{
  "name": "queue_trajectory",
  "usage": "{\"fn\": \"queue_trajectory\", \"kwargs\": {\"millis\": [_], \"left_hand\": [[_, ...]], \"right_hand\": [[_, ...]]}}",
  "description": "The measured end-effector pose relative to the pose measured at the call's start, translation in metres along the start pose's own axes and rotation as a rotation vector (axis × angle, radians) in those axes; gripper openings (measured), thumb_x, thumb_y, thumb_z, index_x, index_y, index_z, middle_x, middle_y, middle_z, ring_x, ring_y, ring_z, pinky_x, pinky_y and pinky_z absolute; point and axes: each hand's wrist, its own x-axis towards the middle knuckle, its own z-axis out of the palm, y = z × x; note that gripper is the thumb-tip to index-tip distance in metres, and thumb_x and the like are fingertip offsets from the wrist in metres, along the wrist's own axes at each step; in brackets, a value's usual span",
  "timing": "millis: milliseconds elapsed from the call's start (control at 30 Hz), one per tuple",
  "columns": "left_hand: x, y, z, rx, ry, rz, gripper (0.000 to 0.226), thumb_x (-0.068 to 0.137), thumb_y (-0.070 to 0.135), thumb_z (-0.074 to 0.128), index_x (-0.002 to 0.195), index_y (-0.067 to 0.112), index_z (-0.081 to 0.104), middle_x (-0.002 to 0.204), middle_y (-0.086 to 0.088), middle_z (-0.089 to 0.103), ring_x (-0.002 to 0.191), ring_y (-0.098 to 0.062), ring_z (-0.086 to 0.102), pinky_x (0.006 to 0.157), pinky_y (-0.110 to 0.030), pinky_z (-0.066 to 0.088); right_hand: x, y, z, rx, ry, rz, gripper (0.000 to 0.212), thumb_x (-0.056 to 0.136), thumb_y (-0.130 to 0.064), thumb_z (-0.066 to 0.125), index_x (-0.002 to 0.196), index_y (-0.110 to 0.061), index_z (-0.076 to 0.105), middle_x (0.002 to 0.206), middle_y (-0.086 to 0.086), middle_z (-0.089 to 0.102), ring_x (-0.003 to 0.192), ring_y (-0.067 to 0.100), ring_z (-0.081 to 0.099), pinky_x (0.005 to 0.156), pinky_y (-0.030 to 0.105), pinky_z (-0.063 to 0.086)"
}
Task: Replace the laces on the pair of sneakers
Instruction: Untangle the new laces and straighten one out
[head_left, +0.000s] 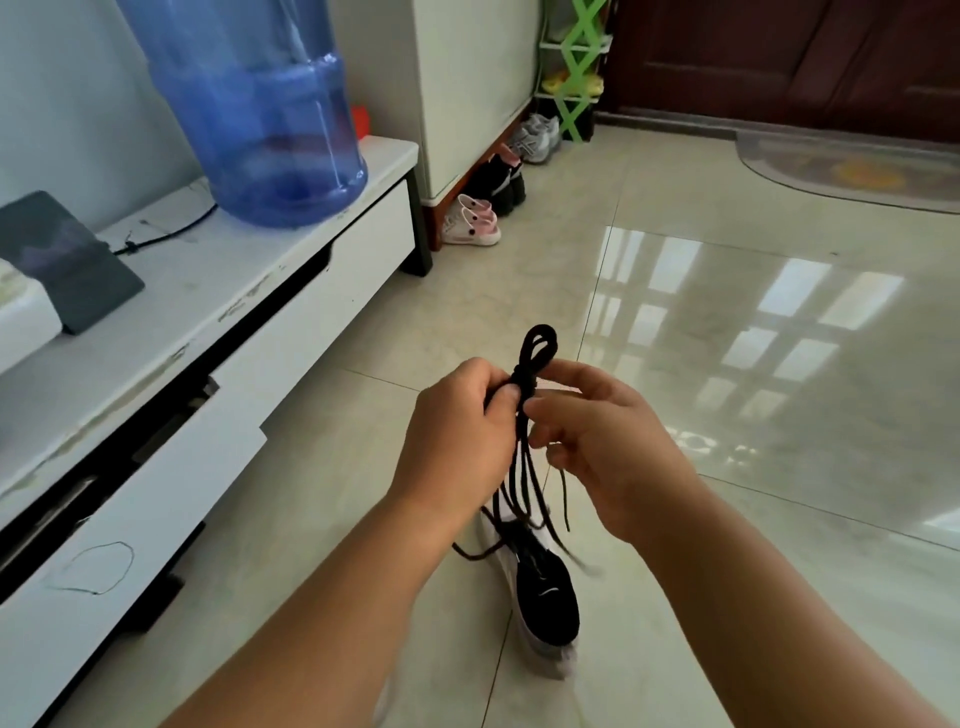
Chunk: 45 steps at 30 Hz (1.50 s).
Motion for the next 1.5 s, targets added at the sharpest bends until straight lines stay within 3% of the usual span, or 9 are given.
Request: {"fn": "queue_trajectory", "kwargs": {"millis": [133,233,300,533,633,767,1200,1367,1500], "left_hand": [[0.011,-0.002,-0.003,-0.019,0.034,0.050,0.012,0.090,0.026,0.057,0.079,0.023,0.061,0.064,0.006,0.063,0.050,-0.004,0.050,0.047,-0.015,0.038],[0.015,-0.003,-0.003,-0.037,0.048,0.048,0.001,0.087,0.029,0.060,0.088,0.029,0.061,0.064,0.009,0.066,0.055,-0.008,0.059,0.059,-0.031,0.052],[0.017,-0.004,-0.005,-0.026,0.054,0.083,0.016,0.086,0.030,0.061,0.100,0.037,0.061,0.063,0.010,0.066,0.056,-0.010,0.062,0.061,-0.033,0.054],[0.030,-0.008,-0.013,0.036,0.164,0.247,0.016,0.079,0.014,0.070,0.089,0.025,0.075,0.074,0.015,0.068,0.069,0.004,0.061,0.061,-0.002,0.042],[0.031,-0.010,-0.012,0.027,0.128,0.262,0.017,0.077,0.010,0.072,0.090,0.020,0.075,0.074,0.013,0.068,0.067,0.005,0.062,0.062,-0.002,0.044],[0.031,-0.012,-0.010,0.006,0.046,0.237,0.013,0.075,0.013,0.071,0.086,0.020,0.076,0.066,0.013,0.067,0.060,0.005,0.060,0.057,-0.003,0.042],[0.029,-0.008,-0.010,-0.051,0.008,0.257,0.016,0.072,0.011,0.067,0.068,0.026,0.066,0.056,0.018,0.060,0.046,0.003,0.051,0.046,-0.004,0.036],[0.030,-0.011,-0.004,-0.026,-0.029,0.193,0.007,0.071,0.015,0.067,0.067,0.020,0.064,0.052,0.017,0.058,0.043,0.000,0.048,0.043,-0.008,0.036],[0.028,-0.011,0.000,-0.034,-0.031,0.143,0.008,0.071,0.013,0.063,0.064,0.017,0.060,0.042,0.014,0.049,0.037,-0.002,0.042,0.038,-0.008,0.029]], "right_hand": [[0.013,0.002,0.002,0.016,0.035,-0.045,0.017,0.079,0.001,0.066,0.094,-0.005,0.062,0.068,0.005,0.064,0.048,0.010,0.051,0.049,0.023,0.037],[0.022,0.005,0.003,-0.024,0.078,-0.120,0.009,0.078,-0.003,0.068,0.083,-0.007,0.063,0.063,0.003,0.064,0.047,0.009,0.049,0.048,0.021,0.039],[0.026,0.006,0.004,-0.047,0.068,-0.165,0.006,0.080,-0.005,0.067,0.083,-0.010,0.066,0.062,0.000,0.065,0.047,0.006,0.048,0.048,0.017,0.040],[0.029,0.008,0.002,-0.440,0.109,-0.352,0.011,0.087,-0.014,0.062,0.083,-0.021,0.069,0.057,-0.008,0.063,0.045,-0.001,0.047,0.045,0.012,0.038],[0.032,0.010,0.002,-0.655,0.148,-0.420,0.009,0.088,-0.017,0.059,0.083,-0.019,0.067,0.046,-0.014,0.052,0.042,0.001,0.045,0.042,0.011,0.032],[0.032,0.012,-0.001,-0.844,0.156,-0.468,0.010,0.088,-0.017,0.057,0.085,-0.016,0.066,0.054,-0.012,0.051,0.051,0.004,0.045,0.052,0.019,0.033],[0.022,0.007,-0.017,-0.584,-0.075,-0.532,0.008,0.083,-0.007,0.065,0.081,-0.014,0.069,0.053,-0.005,0.054,0.048,0.002,0.042,0.047,0.012,0.034],[0.023,0.003,-0.017,-0.764,-0.015,-0.756,0.017,0.076,-0.007,0.067,0.090,-0.018,0.067,0.074,-0.007,0.063,0.063,0.007,0.054,0.058,0.010,0.039],[0.025,0.004,-0.018,-0.800,-0.061,-0.755,0.017,0.074,-0.006,0.063,0.088,-0.013,0.069,0.073,-0.009,0.064,0.064,0.010,0.059,0.060,0.018,0.049]]}}
